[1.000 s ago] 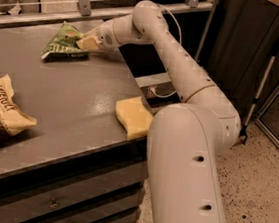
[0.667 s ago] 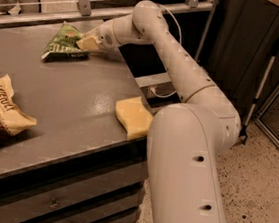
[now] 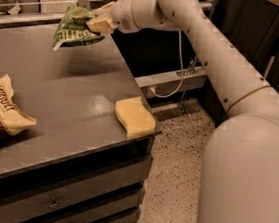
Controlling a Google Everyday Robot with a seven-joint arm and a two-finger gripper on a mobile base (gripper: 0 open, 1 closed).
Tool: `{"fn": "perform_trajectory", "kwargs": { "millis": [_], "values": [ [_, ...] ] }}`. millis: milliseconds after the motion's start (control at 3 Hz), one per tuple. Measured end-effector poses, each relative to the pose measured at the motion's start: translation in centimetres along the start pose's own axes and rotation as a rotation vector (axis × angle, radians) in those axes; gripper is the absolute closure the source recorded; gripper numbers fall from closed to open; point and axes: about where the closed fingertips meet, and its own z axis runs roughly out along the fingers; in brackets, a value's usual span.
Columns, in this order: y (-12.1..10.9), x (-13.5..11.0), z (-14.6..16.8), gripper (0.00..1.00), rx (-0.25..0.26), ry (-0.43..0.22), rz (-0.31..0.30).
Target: Pick green jalapeno chip bag
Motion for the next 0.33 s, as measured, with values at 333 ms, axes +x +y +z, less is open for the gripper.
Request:
{"fn": "perform_trajectory", "kwargs": {
  "millis": [333],
  "values": [
    [0.37, -0.49, -0.63, 1.00, 0.001, -0.002, -0.025]
  ]
}}
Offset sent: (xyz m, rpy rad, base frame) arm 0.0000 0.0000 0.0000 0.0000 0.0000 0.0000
